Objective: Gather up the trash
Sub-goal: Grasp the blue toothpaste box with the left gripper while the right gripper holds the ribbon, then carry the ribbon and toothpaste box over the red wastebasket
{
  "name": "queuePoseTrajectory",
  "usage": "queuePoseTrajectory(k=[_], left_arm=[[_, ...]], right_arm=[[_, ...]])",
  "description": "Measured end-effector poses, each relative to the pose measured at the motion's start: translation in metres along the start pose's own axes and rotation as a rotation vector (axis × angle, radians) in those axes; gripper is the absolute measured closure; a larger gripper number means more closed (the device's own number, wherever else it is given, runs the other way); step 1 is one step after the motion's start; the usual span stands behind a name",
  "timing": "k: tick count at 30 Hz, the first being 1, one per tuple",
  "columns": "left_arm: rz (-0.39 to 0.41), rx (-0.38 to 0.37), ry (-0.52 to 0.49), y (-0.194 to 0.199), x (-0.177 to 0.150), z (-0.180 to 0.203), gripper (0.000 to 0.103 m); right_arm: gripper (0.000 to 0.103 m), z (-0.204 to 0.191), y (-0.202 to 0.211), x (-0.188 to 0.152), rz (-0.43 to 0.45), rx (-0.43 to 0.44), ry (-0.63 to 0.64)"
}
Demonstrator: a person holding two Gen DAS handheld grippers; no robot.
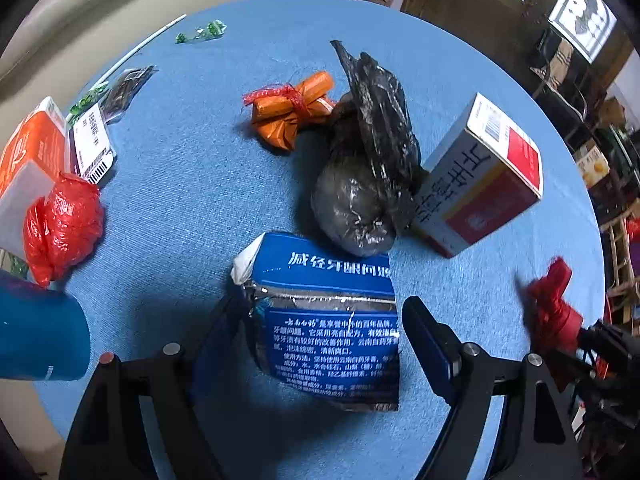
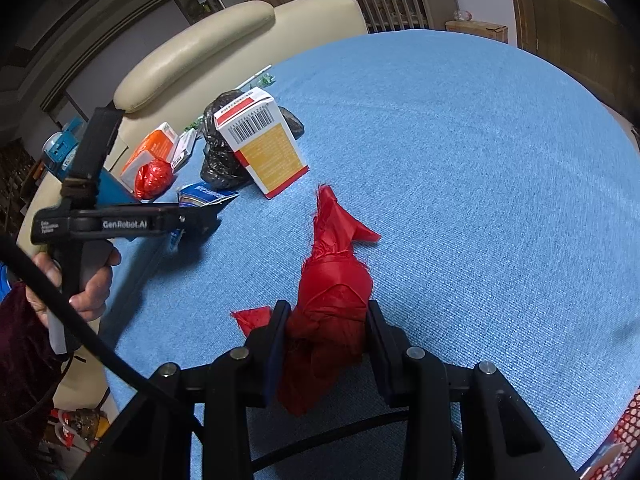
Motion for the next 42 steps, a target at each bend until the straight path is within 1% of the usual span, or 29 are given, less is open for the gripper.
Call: queuePoseTrajectory(k=[3,4,5,6,13,19,23,24,27,30,33,42], left_arm=[[0.014,0.013,0.020,-0.001,0.003,-0.008,0.021],[0.018,0.019,0.024,0.000,0.003,-0.009,0.023],[0.027,0.026,0.025,0.004,0.001,-0.012,0.029],[0.036,0.028,0.024,0.006,0.001,-0.013,0.030],[0.059,0.021,0.055,0.017,-0.017,-0.004,0.030],[0.110,0.050,0.073,0.051,-0.032,0.005,0.030],[0.158,0.092,0.056,0.078,-0.040,0.020,0.030],[0.167,0.104,0.050,0.087,-0.038,0.025,0.030],[0.196,0.159,0.022,0.108,-0.044,0.039,0.030],[0.240,0.190,-0.002,0.127,-0.045,0.053,0.030],[0.283,0.243,-0.029,0.144,-0.048,0.063,0.030],[0.338,0.261,-0.066,0.171,-0.059,0.095,0.030]], right_arm=[[0.063,0.000,0.000,0.000,0.002,-0.001,-0.003],[0.063,0.000,0.000,0.000,0.003,-0.003,-0.004],[0.063,0.000,0.000,0.000,0.004,-0.005,-0.001],[0.063,-0.001,0.001,0.000,0.006,-0.006,0.006],[0.063,-0.006,0.011,0.004,0.038,-0.011,0.040],[0.063,-0.009,0.024,0.010,0.070,-0.006,0.054],[0.063,-0.009,0.033,0.012,0.089,-0.003,0.052],[0.063,-0.009,0.035,0.013,0.092,-0.004,0.052],[0.063,-0.006,0.047,0.013,0.110,-0.005,0.048],[0.063,-0.003,0.060,0.016,0.137,-0.015,0.054],[0.063,-0.001,0.071,0.018,0.155,-0.023,0.061],[0.063,0.005,0.105,0.025,0.213,-0.045,0.081]])
Point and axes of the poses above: each gripper's, at about its wrist camera, not at the fingertips, and y roughly against the way its jaws point, z to its right, x to its top, the point moved 7 cm from there along -y, roughly the way its jaws point, and after that the axes turned 13 degrees about z, right-handed, at the moved point
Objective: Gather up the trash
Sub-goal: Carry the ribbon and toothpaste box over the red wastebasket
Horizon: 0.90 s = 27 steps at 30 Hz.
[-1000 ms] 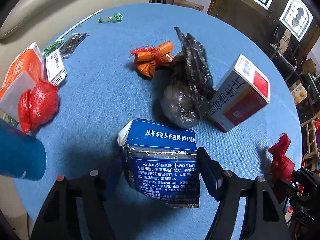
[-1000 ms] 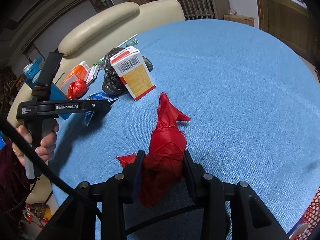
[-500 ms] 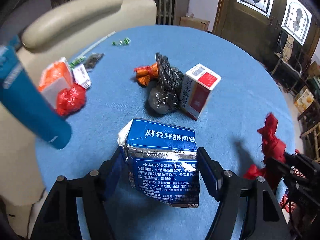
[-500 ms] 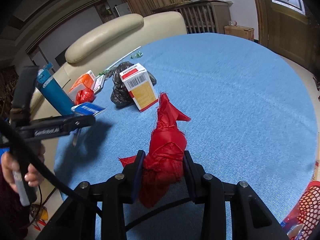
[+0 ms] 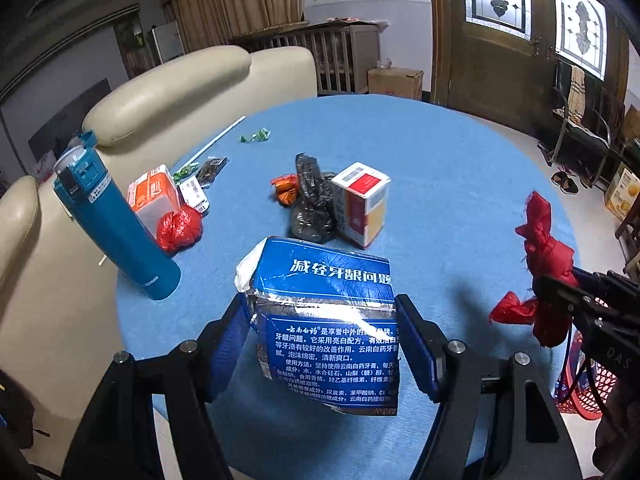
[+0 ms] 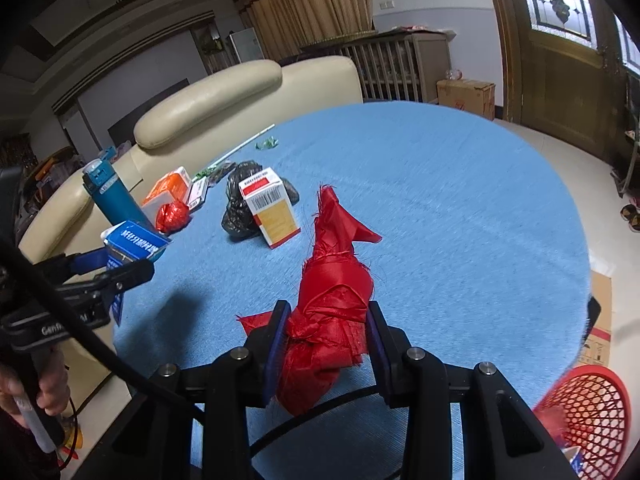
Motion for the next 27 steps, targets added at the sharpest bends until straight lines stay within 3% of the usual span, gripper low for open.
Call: queuePoseTrajectory(k=[27], left_arm=[[0.036,-0.031,-0.094,0.027,-0.001,0.062,0.030]], right_arm=[[0.063,0.018,0.042,-0.011,0.032,-0.039,0.031]])
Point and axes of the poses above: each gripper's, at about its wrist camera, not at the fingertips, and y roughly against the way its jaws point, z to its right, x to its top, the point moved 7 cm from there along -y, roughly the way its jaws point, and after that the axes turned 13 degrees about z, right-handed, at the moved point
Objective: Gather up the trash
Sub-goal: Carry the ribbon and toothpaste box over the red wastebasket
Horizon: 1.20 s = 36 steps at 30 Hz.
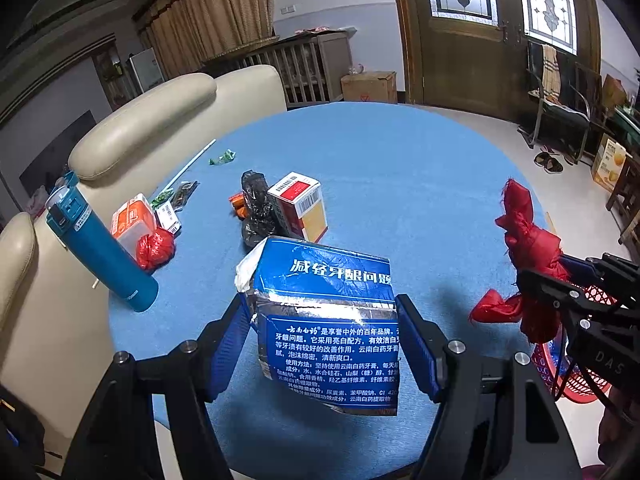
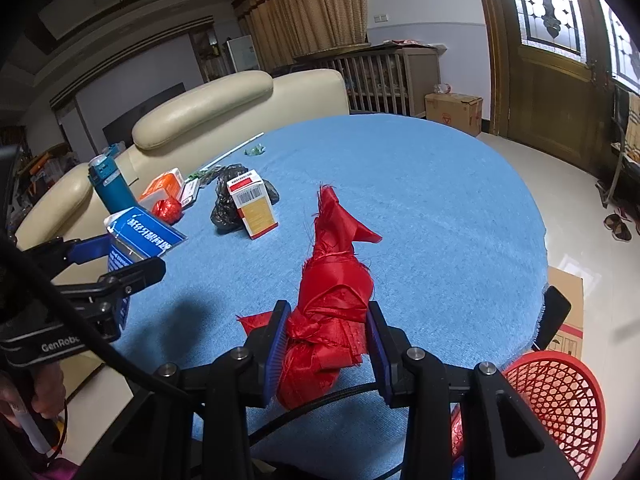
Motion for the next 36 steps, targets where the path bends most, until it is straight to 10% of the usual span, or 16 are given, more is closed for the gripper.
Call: queuePoseTrajectory(k=[36], left_arm=[[-0.021,-0.020,-0.021,0.005,-0.009,0.022,0.030]], right_arm=[[0.063,0.032,0.017,-0.002,0.050,-0.035,-0.104]])
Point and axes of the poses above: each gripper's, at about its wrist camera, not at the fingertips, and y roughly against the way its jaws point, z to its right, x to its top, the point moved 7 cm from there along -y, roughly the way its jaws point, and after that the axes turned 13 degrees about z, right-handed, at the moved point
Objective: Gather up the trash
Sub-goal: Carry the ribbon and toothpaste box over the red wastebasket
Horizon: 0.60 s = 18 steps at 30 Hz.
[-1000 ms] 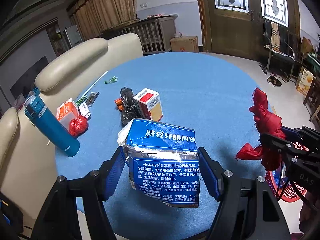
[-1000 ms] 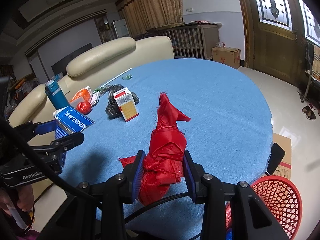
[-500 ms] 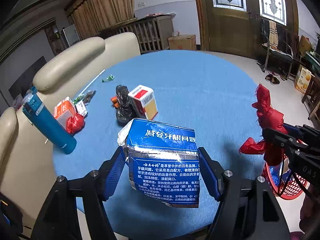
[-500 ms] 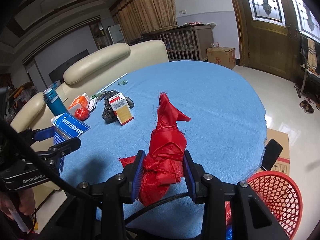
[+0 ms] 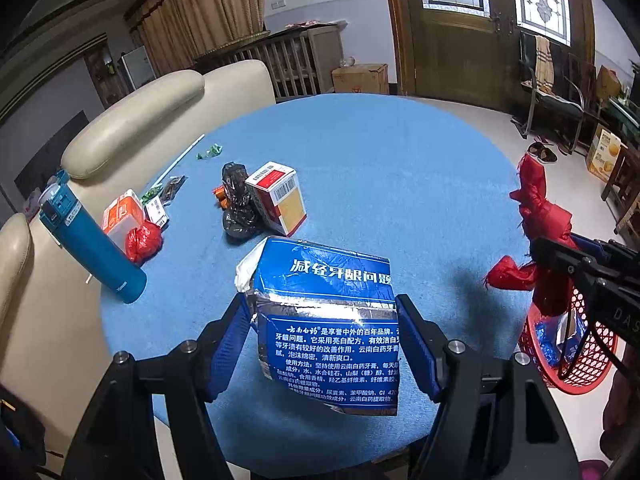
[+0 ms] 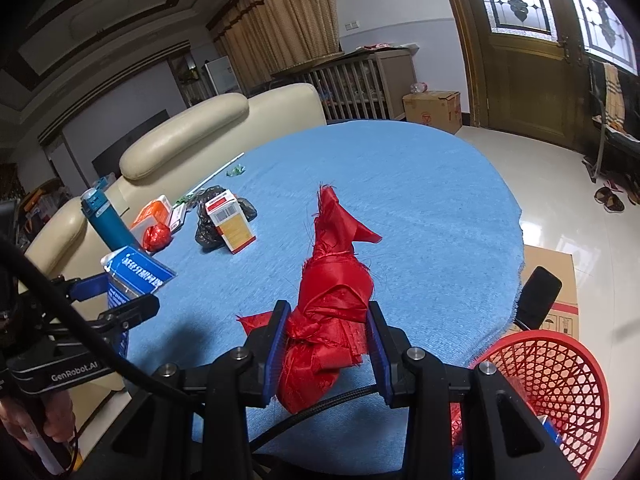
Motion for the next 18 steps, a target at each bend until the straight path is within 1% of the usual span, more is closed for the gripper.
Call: queuePoseTrajectory(k=[8,18], left_arm=[[0.004,-0.010,-0.023,0.005,0.004,0.011,0.030],[0.011,-0.032,-0.050,0.007,0.013,0.026,0.030]], right_arm=[[0.063,0.007,0.010,0.005,0.029,-0.005,-0.020],[0.063,0.027,0.025,0.015,0.066,-0.022,-0.056]])
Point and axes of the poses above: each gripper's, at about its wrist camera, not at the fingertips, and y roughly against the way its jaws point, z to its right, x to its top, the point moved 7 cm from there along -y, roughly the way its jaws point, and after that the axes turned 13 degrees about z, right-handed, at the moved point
